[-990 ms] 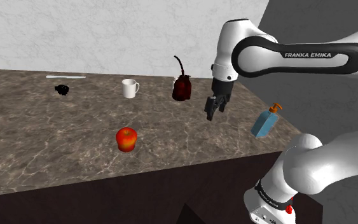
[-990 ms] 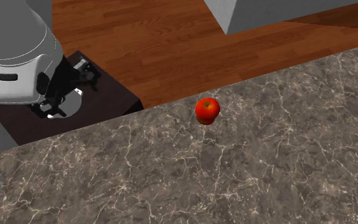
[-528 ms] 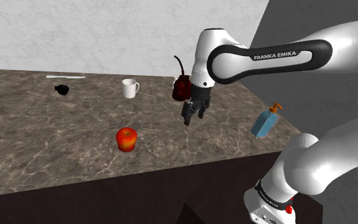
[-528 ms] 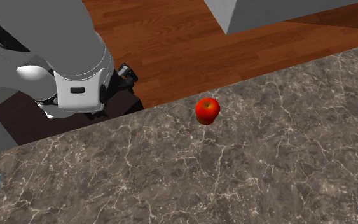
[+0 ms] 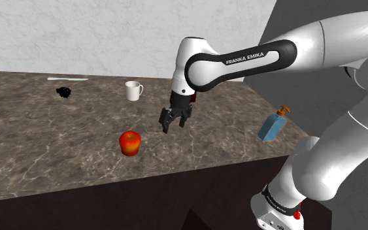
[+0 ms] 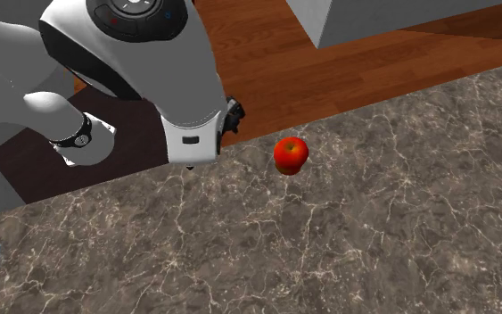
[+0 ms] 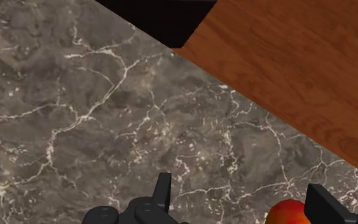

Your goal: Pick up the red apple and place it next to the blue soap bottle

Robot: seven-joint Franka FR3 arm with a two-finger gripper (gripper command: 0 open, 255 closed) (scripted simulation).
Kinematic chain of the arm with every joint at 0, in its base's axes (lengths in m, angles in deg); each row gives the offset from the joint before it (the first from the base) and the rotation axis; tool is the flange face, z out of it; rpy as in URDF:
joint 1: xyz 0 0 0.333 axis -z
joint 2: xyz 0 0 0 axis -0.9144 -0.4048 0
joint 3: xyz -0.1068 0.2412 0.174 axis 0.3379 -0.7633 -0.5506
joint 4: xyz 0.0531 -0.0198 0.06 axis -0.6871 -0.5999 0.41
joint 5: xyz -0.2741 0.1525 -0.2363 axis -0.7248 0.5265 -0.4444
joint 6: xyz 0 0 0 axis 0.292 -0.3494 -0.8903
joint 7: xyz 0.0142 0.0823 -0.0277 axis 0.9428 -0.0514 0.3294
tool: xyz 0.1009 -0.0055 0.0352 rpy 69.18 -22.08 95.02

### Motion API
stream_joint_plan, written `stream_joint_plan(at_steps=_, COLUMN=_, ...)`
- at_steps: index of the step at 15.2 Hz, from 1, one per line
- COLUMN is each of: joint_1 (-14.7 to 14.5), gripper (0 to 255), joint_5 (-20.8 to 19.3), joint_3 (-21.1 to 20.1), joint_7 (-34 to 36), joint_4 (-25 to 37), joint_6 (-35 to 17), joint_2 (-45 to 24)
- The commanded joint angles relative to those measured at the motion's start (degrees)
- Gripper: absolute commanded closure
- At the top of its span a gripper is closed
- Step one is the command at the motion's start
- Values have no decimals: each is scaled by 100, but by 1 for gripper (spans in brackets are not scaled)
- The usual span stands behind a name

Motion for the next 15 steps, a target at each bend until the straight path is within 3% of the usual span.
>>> stream_joint_plan(at_steps=1, joint_1=-67, gripper=0, joint_5=109, joint_3=-77, joint_7=101, joint_4=229, joint_6=-196, joint_2=-323)
stream_joint_plan(at_steps=10, joint_1=-322, gripper=0, joint_5=339, joint_3=-304, joint_7=467, joint_4=1734, joint_6=-812, joint_2=-1989)
stream_joint_plan(at_steps=15, joint_1=-377, gripper=0, joint_5=334, joint_3=-328, joint_7=476, joint_4=1663, joint_6=-1083, joint_2=-2175)
